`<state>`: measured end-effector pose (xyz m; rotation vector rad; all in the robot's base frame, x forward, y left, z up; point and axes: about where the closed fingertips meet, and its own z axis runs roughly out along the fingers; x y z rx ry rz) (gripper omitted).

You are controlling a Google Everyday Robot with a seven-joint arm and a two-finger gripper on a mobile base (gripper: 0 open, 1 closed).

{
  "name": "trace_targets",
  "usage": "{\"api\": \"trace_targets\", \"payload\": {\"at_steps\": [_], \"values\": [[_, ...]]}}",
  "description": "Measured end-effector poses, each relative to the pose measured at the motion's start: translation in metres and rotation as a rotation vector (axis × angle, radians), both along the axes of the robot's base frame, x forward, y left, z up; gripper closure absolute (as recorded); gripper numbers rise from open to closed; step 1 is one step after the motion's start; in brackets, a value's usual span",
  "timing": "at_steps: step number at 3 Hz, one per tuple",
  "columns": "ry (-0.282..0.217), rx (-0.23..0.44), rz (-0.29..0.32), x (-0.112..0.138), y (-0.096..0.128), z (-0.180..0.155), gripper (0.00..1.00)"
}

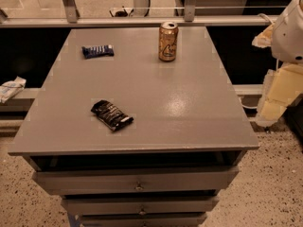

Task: Move rxbar chocolate near orange can

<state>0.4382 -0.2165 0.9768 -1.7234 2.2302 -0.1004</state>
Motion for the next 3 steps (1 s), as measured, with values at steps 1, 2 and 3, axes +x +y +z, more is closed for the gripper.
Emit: {"api": "trace_targets", "payload": {"at_steps": [1, 2, 3], "values": [[-0.004, 0.003, 0.0, 0.0, 0.001, 0.0, 0.0], [-0.015, 0.047, 0.005, 0.001, 0.02, -0.005, 0.0], [-0.013, 0.167, 0.019, 0.009, 0.081, -0.029, 0.0]]}}
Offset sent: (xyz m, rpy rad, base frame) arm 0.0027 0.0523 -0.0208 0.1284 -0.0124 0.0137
